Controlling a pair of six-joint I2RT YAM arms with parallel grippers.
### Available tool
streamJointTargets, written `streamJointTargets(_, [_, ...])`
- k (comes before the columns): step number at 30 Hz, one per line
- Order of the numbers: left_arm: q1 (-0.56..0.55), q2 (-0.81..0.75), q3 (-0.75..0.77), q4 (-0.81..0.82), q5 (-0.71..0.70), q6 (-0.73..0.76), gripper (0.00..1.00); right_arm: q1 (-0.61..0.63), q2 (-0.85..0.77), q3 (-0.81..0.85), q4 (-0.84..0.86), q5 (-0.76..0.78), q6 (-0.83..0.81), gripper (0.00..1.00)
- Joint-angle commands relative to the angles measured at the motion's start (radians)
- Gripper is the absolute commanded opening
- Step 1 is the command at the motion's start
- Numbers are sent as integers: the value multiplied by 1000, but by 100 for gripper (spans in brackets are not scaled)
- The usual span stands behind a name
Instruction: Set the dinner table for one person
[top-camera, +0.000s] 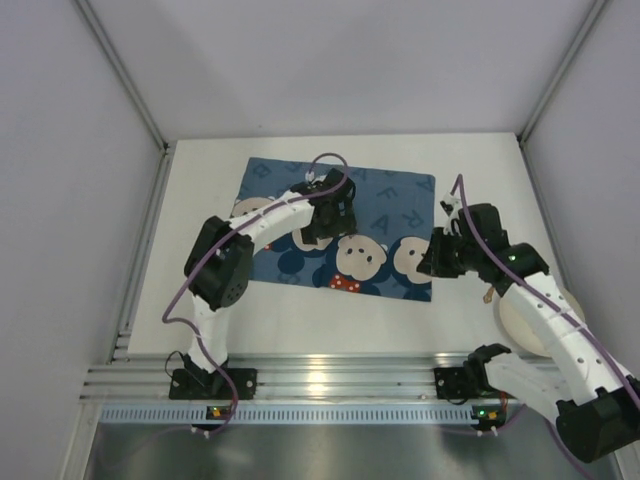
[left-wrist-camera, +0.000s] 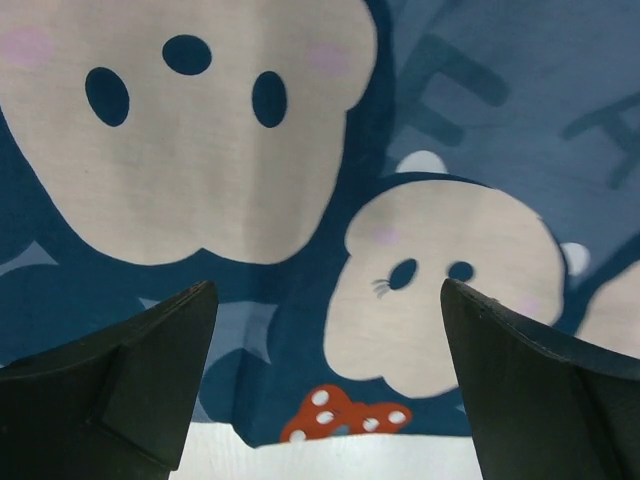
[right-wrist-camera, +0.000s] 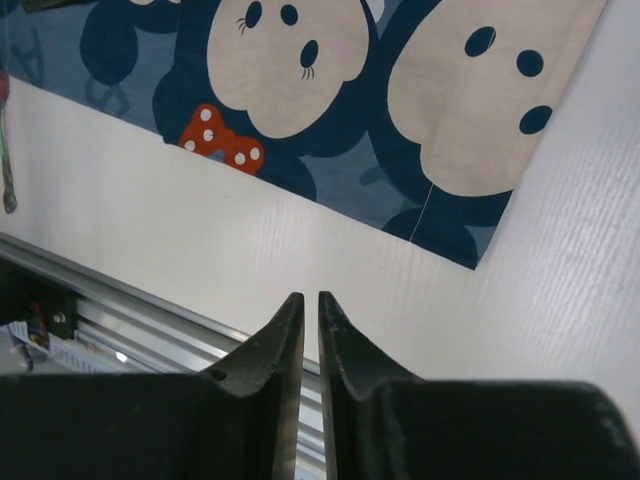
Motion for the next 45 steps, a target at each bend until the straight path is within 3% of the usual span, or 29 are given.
streamJointTargets(1, [0,53,69,-73,-66,49,98,12,-31,-28,23,-33,-7,10])
streamJointTargets(7, [-5,88,46,-99,-79,28,98,10,-63,-40,1,4,-20,0])
streamJointTargets(22, [-210,105,-34,-81,0,-188,98,-8,-35,-32,-4,21,-29,0])
streamJointTargets(37, [-279,111,72,-121,9,-195,98,-16,-60,-46,-19,3,-32,2])
streamJointTargets(38, [-279,102,89,-151,-24,-186,98,-17,-61,-44,-21,-4,-32,4])
streamJointTargets(40, [-276,67,152,-202,-66,-152,98,-17,-61,-43,-22,-20,-32,20])
streamJointTargets(41, [-276,55,170,-228,-109,-141,98,-17,-66,-43,-22,-27,-32,30])
streamJointTargets(42, [-270,38,195,-281,-127,-132,98,-17,-69,-44,-22,-28,-32,52])
streamJointTargets(45, [-255,-48,187,-361,-196,-95,98,-17,-84,-44,-24,-28,-33,78])
